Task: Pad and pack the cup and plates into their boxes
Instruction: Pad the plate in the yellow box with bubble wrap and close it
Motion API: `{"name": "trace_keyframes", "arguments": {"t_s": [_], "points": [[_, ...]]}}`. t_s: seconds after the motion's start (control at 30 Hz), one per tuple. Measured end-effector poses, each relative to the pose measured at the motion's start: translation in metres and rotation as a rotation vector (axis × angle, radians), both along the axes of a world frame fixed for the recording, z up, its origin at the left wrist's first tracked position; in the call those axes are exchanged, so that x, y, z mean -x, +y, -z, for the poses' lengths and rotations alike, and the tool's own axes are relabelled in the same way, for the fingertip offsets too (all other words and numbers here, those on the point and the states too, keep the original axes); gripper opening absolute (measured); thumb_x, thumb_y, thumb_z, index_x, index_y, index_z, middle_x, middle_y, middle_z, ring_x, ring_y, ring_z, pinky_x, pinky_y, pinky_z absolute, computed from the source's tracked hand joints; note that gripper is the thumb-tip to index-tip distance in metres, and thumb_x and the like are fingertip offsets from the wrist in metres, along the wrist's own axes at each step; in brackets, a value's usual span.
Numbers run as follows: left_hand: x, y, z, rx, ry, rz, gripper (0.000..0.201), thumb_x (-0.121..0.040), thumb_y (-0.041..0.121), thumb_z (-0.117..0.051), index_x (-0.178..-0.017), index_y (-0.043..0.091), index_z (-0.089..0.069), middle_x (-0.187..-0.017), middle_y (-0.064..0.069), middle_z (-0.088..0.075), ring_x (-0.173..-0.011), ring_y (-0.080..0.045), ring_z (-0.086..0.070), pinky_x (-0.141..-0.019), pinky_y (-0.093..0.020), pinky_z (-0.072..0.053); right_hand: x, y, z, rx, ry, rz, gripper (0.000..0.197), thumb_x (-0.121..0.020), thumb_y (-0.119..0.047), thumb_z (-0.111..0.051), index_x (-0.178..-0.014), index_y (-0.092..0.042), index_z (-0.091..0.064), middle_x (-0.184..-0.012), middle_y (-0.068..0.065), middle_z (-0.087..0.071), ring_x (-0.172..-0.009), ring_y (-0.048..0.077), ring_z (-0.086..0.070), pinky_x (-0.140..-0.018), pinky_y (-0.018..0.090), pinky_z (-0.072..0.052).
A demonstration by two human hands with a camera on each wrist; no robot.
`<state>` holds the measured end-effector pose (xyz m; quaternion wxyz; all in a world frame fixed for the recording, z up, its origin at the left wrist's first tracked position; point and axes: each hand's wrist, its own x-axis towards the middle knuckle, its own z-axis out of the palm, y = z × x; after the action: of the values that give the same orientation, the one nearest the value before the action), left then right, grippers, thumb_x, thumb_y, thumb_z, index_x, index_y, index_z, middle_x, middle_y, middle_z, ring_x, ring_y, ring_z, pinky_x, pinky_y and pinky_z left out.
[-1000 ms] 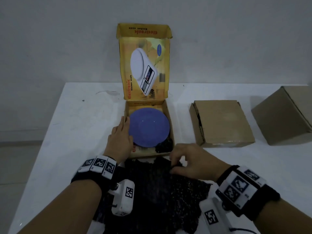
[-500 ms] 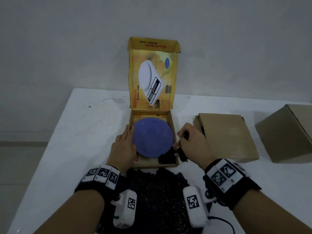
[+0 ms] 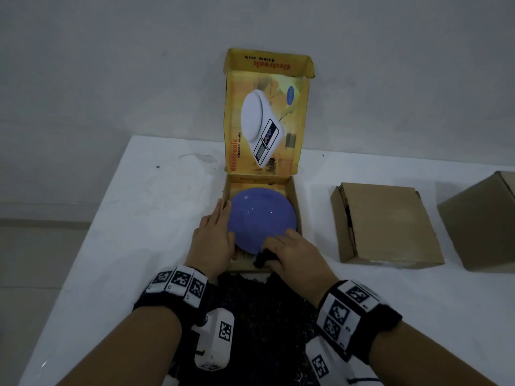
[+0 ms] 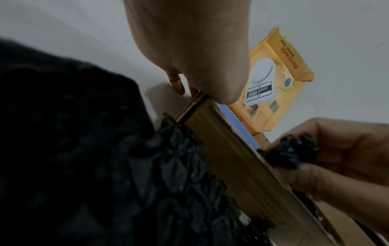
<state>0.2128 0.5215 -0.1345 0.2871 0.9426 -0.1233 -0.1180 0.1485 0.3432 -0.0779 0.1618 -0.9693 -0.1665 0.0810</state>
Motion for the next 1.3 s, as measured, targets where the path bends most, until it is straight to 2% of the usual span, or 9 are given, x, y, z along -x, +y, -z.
{"name": "trace_keyframes", "arguments": {"t_s": [0.13,0.27,0.37,0.6,0.83,1.03,1.1,1.2,1.3], "points": [[0.000,0.000,0.000,-0.006,0.002,-0.003,0.074,-0.079,0.033,-0.019,-0.151,0.021,-0.007,-0.160,0.000,-0.007,-0.132,-0.029,-0.028,-0.105,-0.045,-0.029,-0.005,-0.008,-0.013,0.009,0.244,-0.022,0.025,-0.097,-0.033,-0.047,-0.107,-0.015,-0.061,-0.096,0.007,-0.057,-0.094,0.024,-0.048,-0.079,0.037,-0.043],[0.000,-0.001,-0.001,0.003,0.007,-0.011,0.074,-0.080,0.034,-0.019,-0.151,0.022,-0.008,-0.159,-0.001,-0.009,-0.133,-0.030,-0.028,-0.106,-0.047,-0.030,-0.012,-0.006,-0.011,-0.038,0.209,0.096,0.031,-0.087,-0.028,-0.064,-0.112,-0.016,-0.049,-0.105,0.008,-0.056,-0.090,0.030,-0.056,-0.070,0.034,-0.043],[0.000,-0.002,-0.001,0.000,0.012,-0.014,0.074,-0.079,0.033,-0.019,-0.151,0.022,-0.008,-0.159,-0.002,-0.009,-0.134,-0.030,-0.027,-0.108,-0.046,-0.029,-0.015,0.001,-0.004,0.037,0.191,0.148,0.042,-0.079,-0.028,-0.071,-0.114,-0.017,-0.049,-0.116,0.006,-0.046,-0.096,0.031,-0.054,-0.076,0.036,-0.046],[0.001,-0.002,-0.003,-0.010,0.011,-0.014,0.075,-0.078,0.033,-0.018,-0.151,0.021,-0.007,-0.159,-0.001,-0.009,-0.134,-0.029,-0.027,-0.108,-0.044,-0.026,-0.018,-0.009,-0.015,-0.069,0.343,0.026,0.021,-0.094,-0.022,-0.054,-0.102,-0.012,-0.070,-0.106,0.004,-0.070,-0.094,0.021,-0.062,-0.086,0.032,-0.048],[-0.001,-0.001,0.002,0.003,-0.004,-0.009,0.074,-0.080,0.033,-0.020,-0.151,0.022,-0.008,-0.159,-0.002,-0.010,-0.135,-0.030,-0.027,-0.108,-0.046,-0.027,-0.014,-0.007,0.003,-0.022,0.241,0.064,0.009,-0.086,-0.012,-0.059,-0.091,-0.012,-0.067,-0.104,0.007,-0.059,-0.096,0.027,-0.056,-0.080,0.036,-0.045],[0.001,0.004,0.011,0.227,-0.065,-0.046,0.065,-0.089,0.036,-0.029,-0.151,0.022,-0.013,-0.156,-0.004,-0.024,-0.137,-0.028,-0.033,-0.113,-0.044,-0.029,0.009,-0.015,-0.008,-0.200,0.056,0.097,0.008,-0.084,-0.026,-0.066,-0.086,-0.018,-0.067,-0.088,0.000,-0.058,-0.078,0.019,-0.057,-0.067,0.033,-0.046],[0.004,0.003,0.010,0.254,-0.079,-0.054,0.065,-0.089,0.034,-0.029,-0.151,0.019,-0.015,-0.155,-0.004,-0.025,-0.138,-0.026,-0.032,-0.114,-0.038,-0.027,0.025,-0.018,-0.013,-0.233,0.134,0.071,0.015,-0.081,-0.037,-0.069,-0.087,-0.023,-0.066,-0.082,-0.004,-0.064,-0.074,0.012,-0.058,-0.066,0.030,-0.049],[0.005,0.003,0.010,0.250,-0.084,-0.050,0.065,-0.088,0.031,-0.028,-0.150,0.018,-0.018,-0.155,-0.004,-0.025,-0.138,-0.026,-0.032,-0.113,-0.037,-0.027,0.046,-0.022,-0.007,-0.009,0.417,-0.092,0.043,-0.072,-0.046,-0.074,-0.109,-0.030,-0.060,-0.102,-0.006,-0.059,-0.092,0.010,-0.054,-0.076,0.029,-0.047],[0.005,0.003,0.011,0.255,-0.085,-0.050,0.059,-0.094,0.023,-0.034,-0.150,0.018,-0.019,-0.155,-0.005,-0.026,-0.137,-0.027,-0.034,-0.112,-0.040,-0.031,0.055,-0.024,0.004,0.045,0.385,-0.127,0.038,-0.075,-0.039,-0.073,-0.109,-0.027,-0.061,-0.110,-0.004,-0.054,-0.101,0.014,-0.050,-0.080,0.030,-0.045]]}}
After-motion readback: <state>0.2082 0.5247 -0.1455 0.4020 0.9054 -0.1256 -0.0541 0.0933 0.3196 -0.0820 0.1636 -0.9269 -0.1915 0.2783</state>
